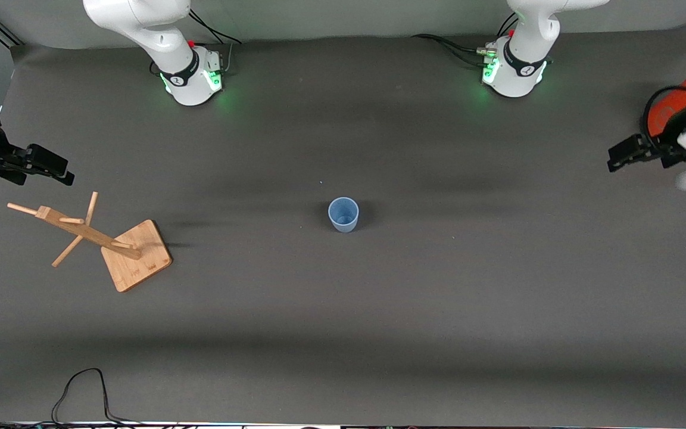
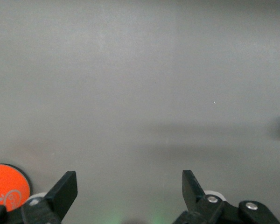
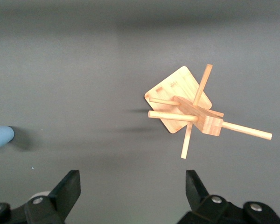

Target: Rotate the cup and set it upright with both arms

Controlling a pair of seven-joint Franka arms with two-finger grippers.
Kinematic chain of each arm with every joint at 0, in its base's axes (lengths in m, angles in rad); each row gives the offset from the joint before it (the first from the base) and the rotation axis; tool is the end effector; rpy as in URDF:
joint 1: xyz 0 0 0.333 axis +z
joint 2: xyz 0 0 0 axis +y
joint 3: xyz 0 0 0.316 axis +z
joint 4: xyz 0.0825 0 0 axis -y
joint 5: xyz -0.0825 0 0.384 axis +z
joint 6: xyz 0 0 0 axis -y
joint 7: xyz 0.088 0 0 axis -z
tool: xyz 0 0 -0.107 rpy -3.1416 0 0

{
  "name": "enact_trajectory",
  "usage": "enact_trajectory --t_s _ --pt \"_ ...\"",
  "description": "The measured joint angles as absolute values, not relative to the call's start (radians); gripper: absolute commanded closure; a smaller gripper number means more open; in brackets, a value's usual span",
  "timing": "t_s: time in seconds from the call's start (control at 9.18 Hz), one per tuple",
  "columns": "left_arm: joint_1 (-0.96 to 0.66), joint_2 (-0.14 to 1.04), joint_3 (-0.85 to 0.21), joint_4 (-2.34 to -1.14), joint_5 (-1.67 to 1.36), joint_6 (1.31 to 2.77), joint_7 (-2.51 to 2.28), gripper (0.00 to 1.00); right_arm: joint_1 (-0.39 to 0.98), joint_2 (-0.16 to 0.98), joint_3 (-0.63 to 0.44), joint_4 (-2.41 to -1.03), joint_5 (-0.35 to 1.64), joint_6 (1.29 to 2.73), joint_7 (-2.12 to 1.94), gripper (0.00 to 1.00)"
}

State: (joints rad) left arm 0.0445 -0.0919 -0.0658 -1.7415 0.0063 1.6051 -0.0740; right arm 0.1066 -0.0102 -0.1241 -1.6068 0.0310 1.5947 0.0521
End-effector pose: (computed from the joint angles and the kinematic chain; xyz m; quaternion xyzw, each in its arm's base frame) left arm 0.5255 -0.0120 0.5963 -0.9994 -0.0264 0.0220 0.0072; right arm 0.5531 -0.0068 0.6152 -0.9993 0.0352 0.0013 0.0161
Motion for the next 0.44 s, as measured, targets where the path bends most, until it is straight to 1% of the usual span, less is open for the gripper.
enact_trajectory --t_s 0.44 --pt "0.044 -0.118 -0.072 -1.748 0.006 1.603 -0.074 0.0 0.107 -0.01 -0.124 -1.607 0.031 1.595 0.052 0.0"
